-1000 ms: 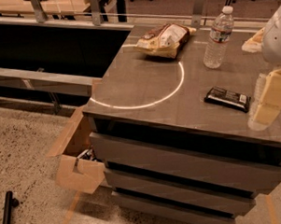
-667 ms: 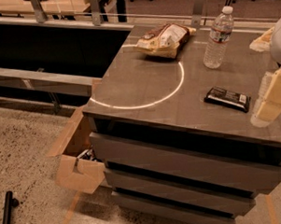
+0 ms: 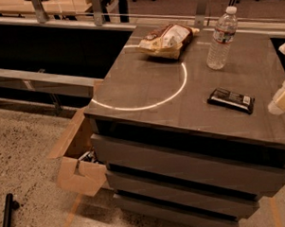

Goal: Pick rxbar chocolate

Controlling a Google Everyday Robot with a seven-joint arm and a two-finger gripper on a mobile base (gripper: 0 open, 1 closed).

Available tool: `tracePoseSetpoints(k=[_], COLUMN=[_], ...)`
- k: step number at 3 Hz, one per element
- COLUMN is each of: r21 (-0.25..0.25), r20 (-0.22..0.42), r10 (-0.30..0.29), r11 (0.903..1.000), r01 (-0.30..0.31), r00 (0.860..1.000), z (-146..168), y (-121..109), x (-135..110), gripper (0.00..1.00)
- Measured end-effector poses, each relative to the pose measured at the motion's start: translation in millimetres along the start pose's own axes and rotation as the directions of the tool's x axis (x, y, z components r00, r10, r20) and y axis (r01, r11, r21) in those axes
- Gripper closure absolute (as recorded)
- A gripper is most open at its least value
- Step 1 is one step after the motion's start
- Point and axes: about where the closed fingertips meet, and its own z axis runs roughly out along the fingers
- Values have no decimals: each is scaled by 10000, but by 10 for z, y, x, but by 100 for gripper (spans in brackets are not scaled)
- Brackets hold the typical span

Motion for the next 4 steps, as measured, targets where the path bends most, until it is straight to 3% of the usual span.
tracePoseSetpoints(k=[1, 2, 3, 4], r21=[-649, -1236, -1385, -1112], r20=[777, 1211, 1307, 1333], r10=[528, 739, 752, 781], r11=[9967, 9906, 9887, 9918], r01=[-478, -588, -569, -634], r00=[9956, 9899, 9886, 9880], z=[262, 601, 915, 1135], y=[-169, -204, -195, -264], x=[80, 56, 92, 133], gripper=[0, 0, 0, 0])
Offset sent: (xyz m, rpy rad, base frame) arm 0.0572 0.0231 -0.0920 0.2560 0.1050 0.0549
